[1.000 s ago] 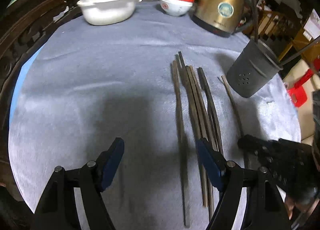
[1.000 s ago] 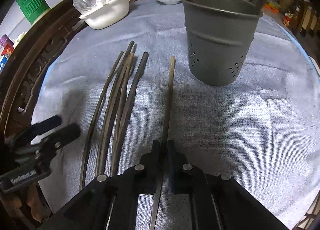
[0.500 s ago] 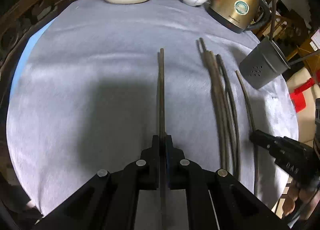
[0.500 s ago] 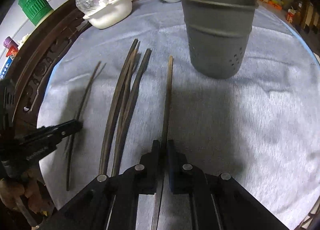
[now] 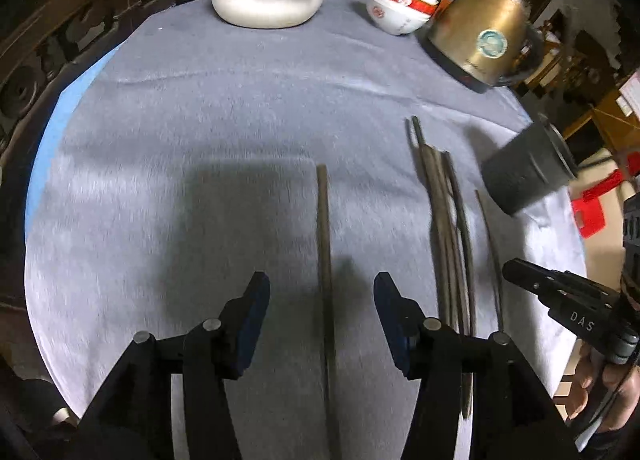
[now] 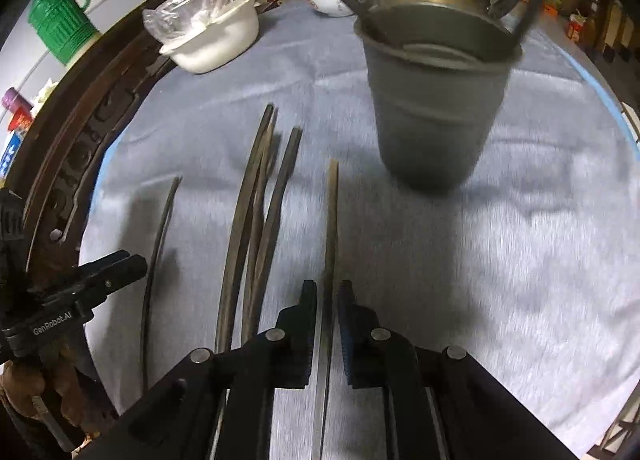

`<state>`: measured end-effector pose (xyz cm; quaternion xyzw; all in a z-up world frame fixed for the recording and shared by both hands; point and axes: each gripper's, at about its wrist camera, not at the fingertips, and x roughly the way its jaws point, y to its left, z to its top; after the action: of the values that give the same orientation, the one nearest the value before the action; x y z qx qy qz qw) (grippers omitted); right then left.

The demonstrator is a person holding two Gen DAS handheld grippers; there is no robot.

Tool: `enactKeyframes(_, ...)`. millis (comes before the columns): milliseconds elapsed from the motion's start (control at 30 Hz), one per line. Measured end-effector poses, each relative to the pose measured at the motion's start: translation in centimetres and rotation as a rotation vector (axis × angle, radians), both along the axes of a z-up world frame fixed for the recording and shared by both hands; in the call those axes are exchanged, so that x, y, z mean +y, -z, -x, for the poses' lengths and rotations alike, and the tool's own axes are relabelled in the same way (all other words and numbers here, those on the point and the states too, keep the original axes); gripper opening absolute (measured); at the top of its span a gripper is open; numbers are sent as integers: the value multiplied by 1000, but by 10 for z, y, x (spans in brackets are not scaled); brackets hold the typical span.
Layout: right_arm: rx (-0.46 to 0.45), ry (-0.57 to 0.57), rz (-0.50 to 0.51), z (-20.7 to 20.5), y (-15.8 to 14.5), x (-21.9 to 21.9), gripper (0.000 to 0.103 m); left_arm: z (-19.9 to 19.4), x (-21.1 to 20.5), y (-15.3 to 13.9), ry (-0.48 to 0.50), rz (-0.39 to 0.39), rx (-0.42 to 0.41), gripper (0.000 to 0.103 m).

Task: Organize utensils
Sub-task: 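Lift both chopsticks, carry them over the grey cup and lower them in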

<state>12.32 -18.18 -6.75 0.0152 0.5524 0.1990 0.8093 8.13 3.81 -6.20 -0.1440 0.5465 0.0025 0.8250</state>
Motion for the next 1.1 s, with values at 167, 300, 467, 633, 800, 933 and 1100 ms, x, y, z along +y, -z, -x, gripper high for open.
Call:
enactKeyframes(167,35,16,56,-19,13,11,14,-28,-3,9,3,-61,76,53)
enactKeyframes(300,36,3,76,-21,12,15,13,-38,-8,11,19,-150,90,14)
enactKeyframes(467,50,-17,101,-27,12,20,12,-44,-1,11,42,-116,105,6)
enactKeyframes(633,88,-51,149,-38,12,34,12,-55,6,11,67,-74,152,7)
enactKeyframes(800,104,-72,191,-48,12,47,10,-69,8,11,90,-68,190,7)
enactKeyframes(933,96,-58,172,-47,11,47,6,-69,21,11,61,22,191,5)
enactKeyframes(1100,-52,-5,20,-5,-23,22,6,-25,50,-13,-14,148,5,5)
